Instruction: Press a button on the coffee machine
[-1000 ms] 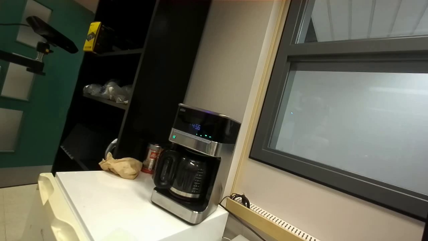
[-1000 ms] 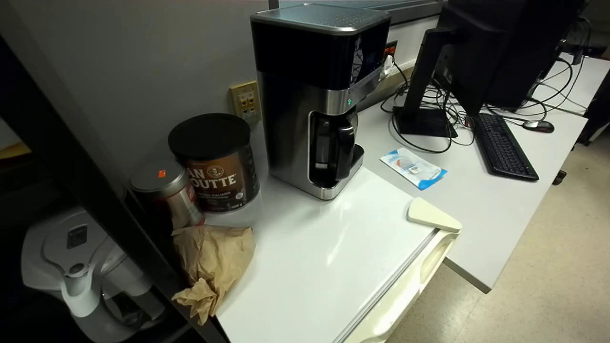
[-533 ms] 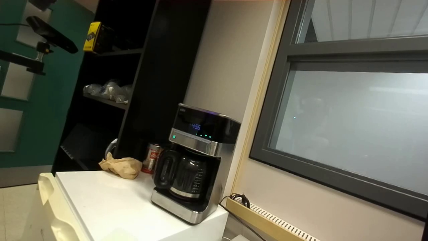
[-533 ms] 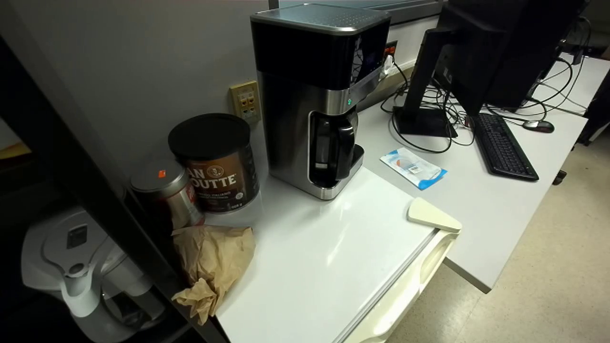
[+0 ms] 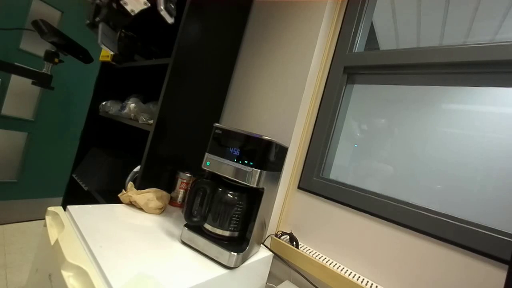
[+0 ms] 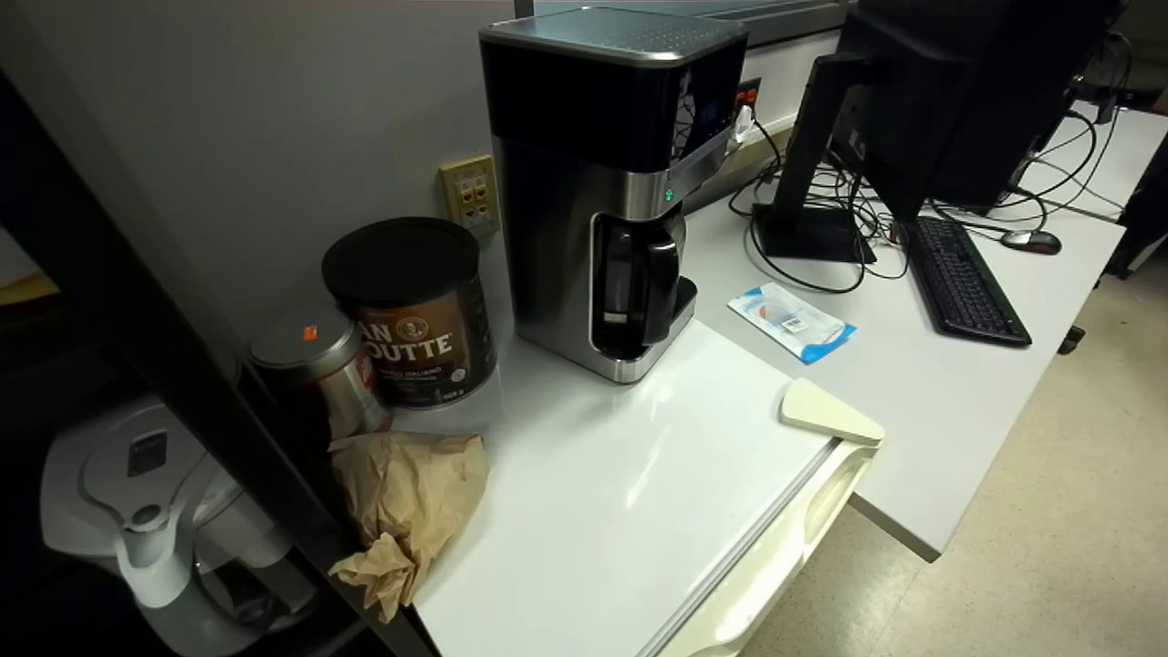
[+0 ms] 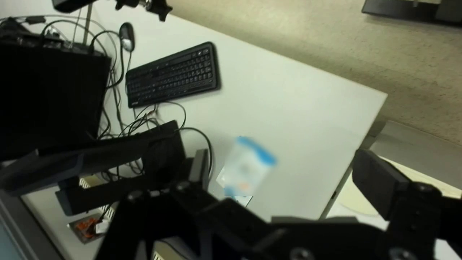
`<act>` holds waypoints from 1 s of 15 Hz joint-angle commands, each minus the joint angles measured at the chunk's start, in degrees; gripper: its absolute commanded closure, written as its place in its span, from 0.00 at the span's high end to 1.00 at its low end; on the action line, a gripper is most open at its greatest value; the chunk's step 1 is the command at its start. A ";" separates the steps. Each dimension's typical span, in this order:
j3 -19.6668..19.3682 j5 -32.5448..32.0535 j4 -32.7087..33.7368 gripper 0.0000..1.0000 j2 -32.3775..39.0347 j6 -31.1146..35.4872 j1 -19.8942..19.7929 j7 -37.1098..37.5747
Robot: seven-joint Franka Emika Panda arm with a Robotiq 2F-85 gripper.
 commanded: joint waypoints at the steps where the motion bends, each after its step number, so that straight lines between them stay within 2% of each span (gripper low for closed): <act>1: -2.16 -9.11 -5.15 1.00 -1.44 10.06 -0.08 -1.10; 8: -5.66 -24.83 -9.72 1.00 -0.56 23.40 -1.84 1.30; 9: -6.13 -26.92 -10.05 0.96 -0.21 24.97 -2.10 1.77; 10: -6.57 -28.93 -10.34 0.74 0.05 26.71 -2.39 2.30; 12: -7.48 -32.64 -10.50 0.70 1.02 30.60 -2.96 3.63; 15: -8.86 -35.50 -9.87 0.46 3.21 37.81 -3.74 5.85</act>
